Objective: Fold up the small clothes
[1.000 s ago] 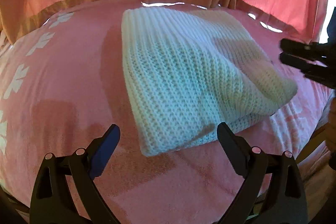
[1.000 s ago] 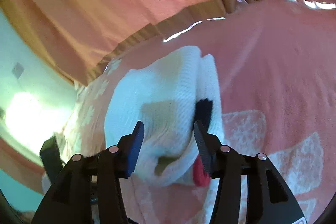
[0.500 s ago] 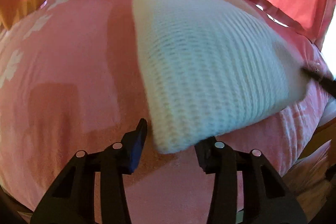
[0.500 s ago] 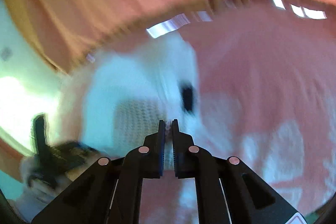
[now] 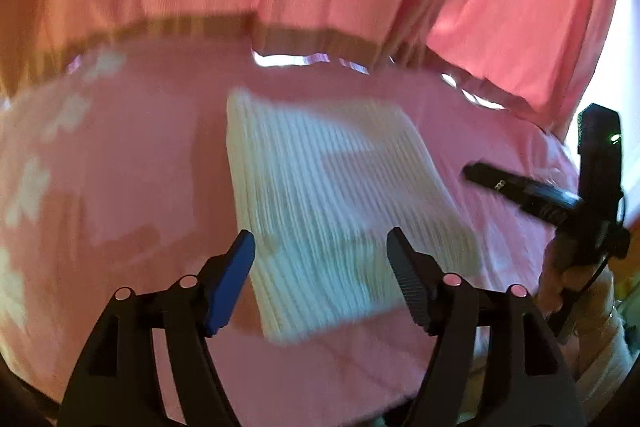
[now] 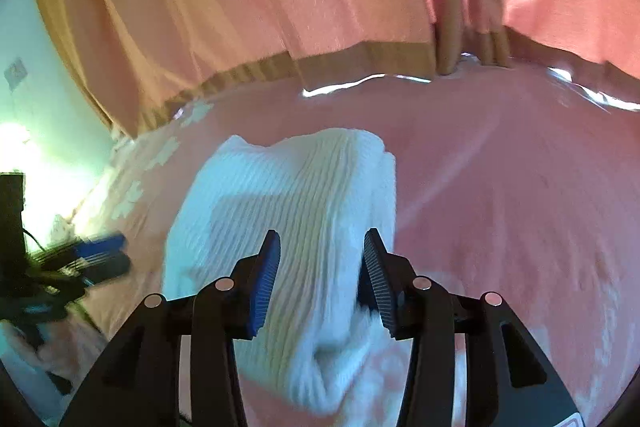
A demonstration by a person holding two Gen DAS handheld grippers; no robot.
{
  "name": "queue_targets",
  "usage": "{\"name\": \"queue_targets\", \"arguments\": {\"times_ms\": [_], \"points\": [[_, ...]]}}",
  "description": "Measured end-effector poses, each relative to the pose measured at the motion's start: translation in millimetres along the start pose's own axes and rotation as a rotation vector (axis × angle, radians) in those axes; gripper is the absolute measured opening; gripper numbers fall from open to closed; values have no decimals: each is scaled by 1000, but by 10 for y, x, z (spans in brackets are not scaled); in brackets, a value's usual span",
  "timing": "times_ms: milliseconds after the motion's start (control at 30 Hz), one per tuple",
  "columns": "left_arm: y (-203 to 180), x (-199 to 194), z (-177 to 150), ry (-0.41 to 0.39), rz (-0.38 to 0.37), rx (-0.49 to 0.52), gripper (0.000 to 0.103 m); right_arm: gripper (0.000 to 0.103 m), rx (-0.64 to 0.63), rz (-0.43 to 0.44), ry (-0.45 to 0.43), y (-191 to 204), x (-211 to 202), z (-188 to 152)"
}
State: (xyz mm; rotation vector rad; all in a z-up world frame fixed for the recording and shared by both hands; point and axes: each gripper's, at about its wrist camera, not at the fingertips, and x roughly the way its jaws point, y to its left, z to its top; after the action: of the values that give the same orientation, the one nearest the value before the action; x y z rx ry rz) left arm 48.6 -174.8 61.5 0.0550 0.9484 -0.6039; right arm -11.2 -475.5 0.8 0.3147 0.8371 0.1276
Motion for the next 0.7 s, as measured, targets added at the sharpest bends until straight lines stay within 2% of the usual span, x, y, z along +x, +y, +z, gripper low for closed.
{"name": "queue_targets", "arguments": {"times_ms": [100, 133, 167, 200, 233, 333, 367, 433, 467, 533, 600, 700], "points": [[7, 334, 227, -7, 117, 55, 66, 41, 7, -32, 69, -11, 415, 110], [47, 479, 273, 7, 146, 62, 66, 23, 15, -35, 95, -36, 536, 101], [88, 620, 295, 26, 167, 65, 65, 15, 34, -25, 119, -80, 634, 83], [156, 818, 292, 61, 186, 60, 57, 15, 56, -13, 114, -101, 643, 76], [193, 883, 297, 73, 181, 51, 57, 13, 59, -8, 90, -85, 596, 88], [284, 986, 252, 72, 155, 12, 58, 13, 12, -9, -61, -12, 252, 177], [286, 999, 260, 77, 147, 14, 59, 13, 15, -19, -68, -40, 234, 185], [275, 1022, 281, 74, 152, 23, 65, 16, 42, -81, 57, -197, 522, 98], [285, 1039, 287, 76, 151, 20, 66, 19, 67, -81, 120, -282, 669, 32], [278, 1049, 305, 82, 152, 7, 67, 20, 108, -43, 92, -336, 610, 8], [255, 989, 300, 76, 158, 9, 66, 20, 60, -57, 19, -220, 328, 38], [221, 849, 275, 64, 164, 18, 65, 23, 53, -20, -56, -130, -80, -60]]}}
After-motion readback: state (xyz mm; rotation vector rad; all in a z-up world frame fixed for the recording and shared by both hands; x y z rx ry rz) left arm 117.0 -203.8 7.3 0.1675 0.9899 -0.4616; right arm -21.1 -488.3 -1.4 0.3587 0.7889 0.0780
